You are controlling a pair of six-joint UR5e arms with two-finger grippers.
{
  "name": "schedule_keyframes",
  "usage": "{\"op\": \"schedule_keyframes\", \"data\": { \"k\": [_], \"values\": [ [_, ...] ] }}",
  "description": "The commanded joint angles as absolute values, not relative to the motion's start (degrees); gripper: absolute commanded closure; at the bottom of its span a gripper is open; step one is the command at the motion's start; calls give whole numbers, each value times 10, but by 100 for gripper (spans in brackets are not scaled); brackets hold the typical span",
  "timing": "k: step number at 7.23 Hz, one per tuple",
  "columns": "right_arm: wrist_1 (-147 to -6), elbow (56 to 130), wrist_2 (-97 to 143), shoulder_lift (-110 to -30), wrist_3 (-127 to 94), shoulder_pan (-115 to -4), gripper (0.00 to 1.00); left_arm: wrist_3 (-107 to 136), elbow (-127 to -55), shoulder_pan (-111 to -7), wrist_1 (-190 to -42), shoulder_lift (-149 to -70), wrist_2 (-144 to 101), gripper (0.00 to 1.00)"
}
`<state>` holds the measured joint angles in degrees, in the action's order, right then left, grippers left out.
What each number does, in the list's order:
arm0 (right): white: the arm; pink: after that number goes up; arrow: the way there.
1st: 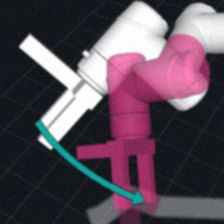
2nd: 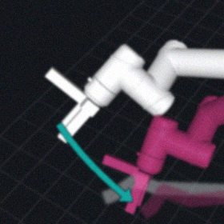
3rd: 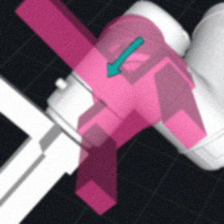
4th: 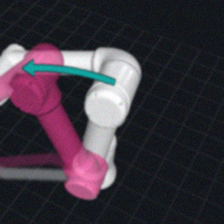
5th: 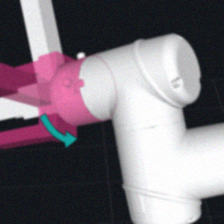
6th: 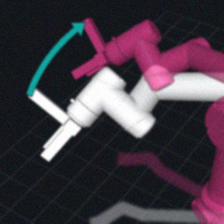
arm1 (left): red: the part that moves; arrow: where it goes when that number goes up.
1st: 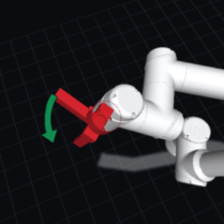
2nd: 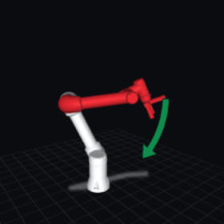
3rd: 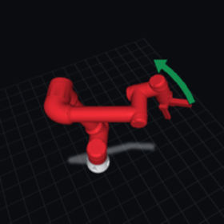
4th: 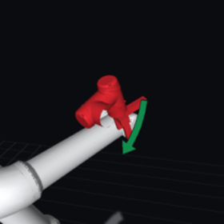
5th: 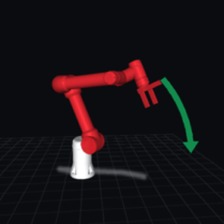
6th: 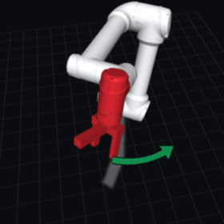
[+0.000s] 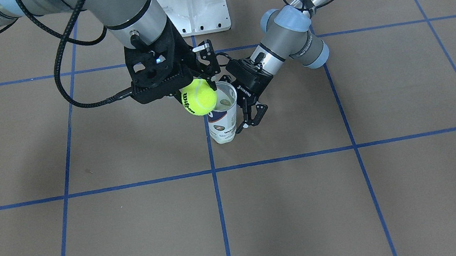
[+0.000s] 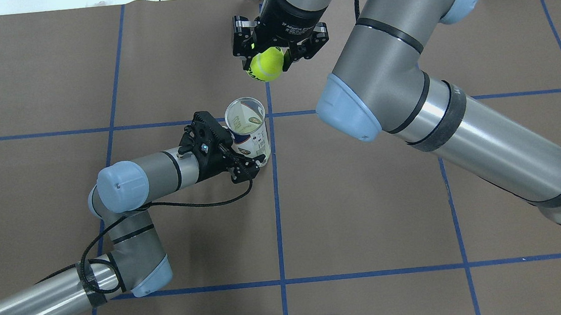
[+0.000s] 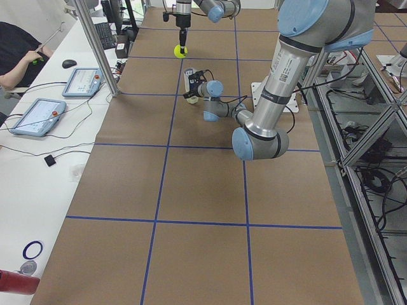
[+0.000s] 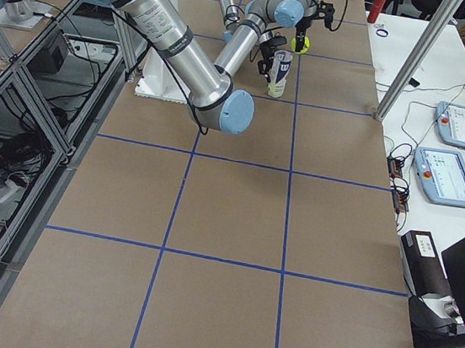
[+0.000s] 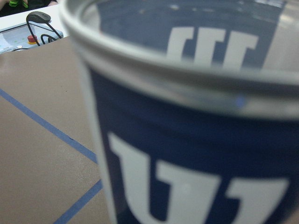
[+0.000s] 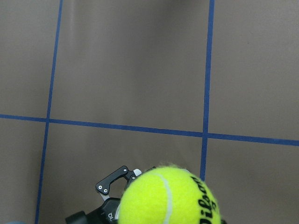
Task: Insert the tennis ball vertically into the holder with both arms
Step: 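Lift the second ball and carry it over the can with the right gripper, then lower the second ball into the can and open the right gripper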
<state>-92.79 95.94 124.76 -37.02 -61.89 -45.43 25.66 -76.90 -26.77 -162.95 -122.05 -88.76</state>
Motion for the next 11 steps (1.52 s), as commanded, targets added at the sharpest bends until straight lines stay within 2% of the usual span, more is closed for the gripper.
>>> {"op": "schedule_keyframes", "data": {
  "k": [1,11],
  "values": [
    [-926,958,1237,-369,-620,-444,100,257,-770,-266,-1645,-1214,-888,1],
    [-925,949,1168,-362,-620,-375,100,257,-770,-266,-1646,-1209,-888,1]
  ]
}}
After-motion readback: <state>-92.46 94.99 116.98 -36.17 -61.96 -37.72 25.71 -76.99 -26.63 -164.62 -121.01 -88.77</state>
